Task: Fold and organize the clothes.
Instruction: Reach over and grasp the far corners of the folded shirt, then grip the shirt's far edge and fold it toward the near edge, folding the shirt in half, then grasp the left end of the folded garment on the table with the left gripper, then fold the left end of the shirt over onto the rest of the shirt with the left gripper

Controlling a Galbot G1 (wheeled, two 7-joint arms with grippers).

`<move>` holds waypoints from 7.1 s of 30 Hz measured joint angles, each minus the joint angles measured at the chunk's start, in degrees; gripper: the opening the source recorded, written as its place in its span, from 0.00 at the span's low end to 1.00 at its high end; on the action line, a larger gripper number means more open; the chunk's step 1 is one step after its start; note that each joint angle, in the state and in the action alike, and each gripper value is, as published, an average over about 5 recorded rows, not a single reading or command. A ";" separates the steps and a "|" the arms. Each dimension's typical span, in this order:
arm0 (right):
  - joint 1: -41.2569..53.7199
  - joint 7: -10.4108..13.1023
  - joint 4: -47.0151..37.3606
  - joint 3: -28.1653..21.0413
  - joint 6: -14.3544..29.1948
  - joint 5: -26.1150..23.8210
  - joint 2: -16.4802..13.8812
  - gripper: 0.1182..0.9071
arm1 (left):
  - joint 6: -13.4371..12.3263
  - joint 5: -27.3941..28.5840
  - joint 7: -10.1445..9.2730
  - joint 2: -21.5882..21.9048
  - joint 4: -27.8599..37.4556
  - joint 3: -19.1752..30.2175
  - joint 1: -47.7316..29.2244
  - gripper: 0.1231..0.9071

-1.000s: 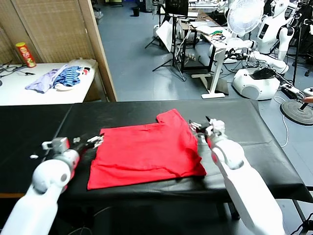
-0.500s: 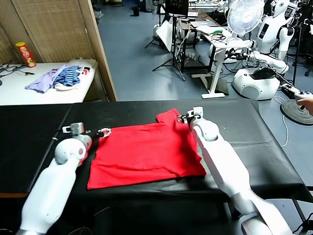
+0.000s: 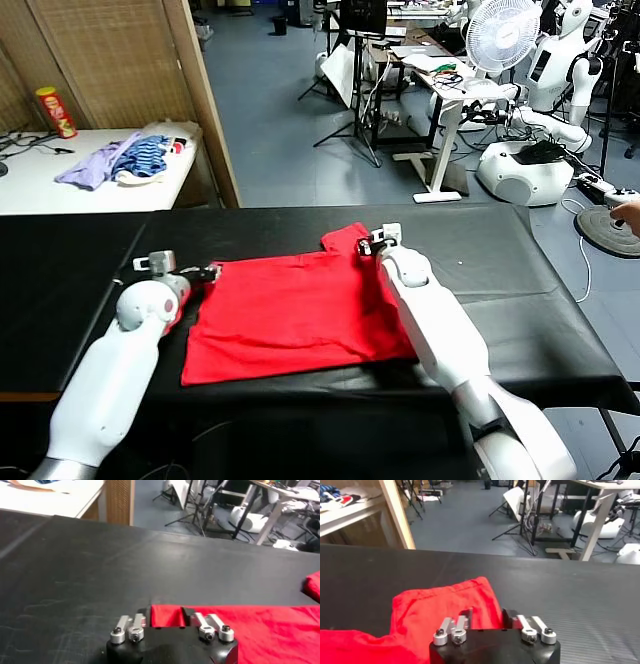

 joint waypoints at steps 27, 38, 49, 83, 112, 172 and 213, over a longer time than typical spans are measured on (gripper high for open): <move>-21.55 2.14 36.45 6.71 -4.52 12.39 -13.90 0.01 | -2.59 3.06 -0.15 5.92 -23.16 -8.46 15.93 0.00; -31.19 4.15 47.97 7.44 -8.71 13.61 -19.68 0.01 | -1.75 12.44 0.44 5.86 -32.51 -13.56 28.98 0.00; -37.34 4.62 54.83 6.77 -11.76 10.42 -21.38 0.01 | -3.20 18.13 1.92 4.35 -37.84 -15.41 38.81 0.00; -28.94 5.81 43.03 7.62 -8.15 3.54 -12.74 0.86 | -2.16 2.74 -1.32 1.05 -31.28 -14.60 29.66 0.86; -32.60 13.09 38.51 7.15 0.57 -4.10 -3.82 0.04 | -10.43 15.82 0.54 -2.61 -22.73 -12.54 26.63 0.01; -42.20 7.01 52.04 11.74 0.78 -2.16 -7.77 0.86 | -11.61 8.00 3.00 -7.97 -27.54 -17.02 35.69 0.58; -46.17 7.53 56.30 13.73 0.24 -4.27 -6.94 0.86 | -9.52 17.36 -2.88 -5.15 -40.32 -5.25 33.90 0.04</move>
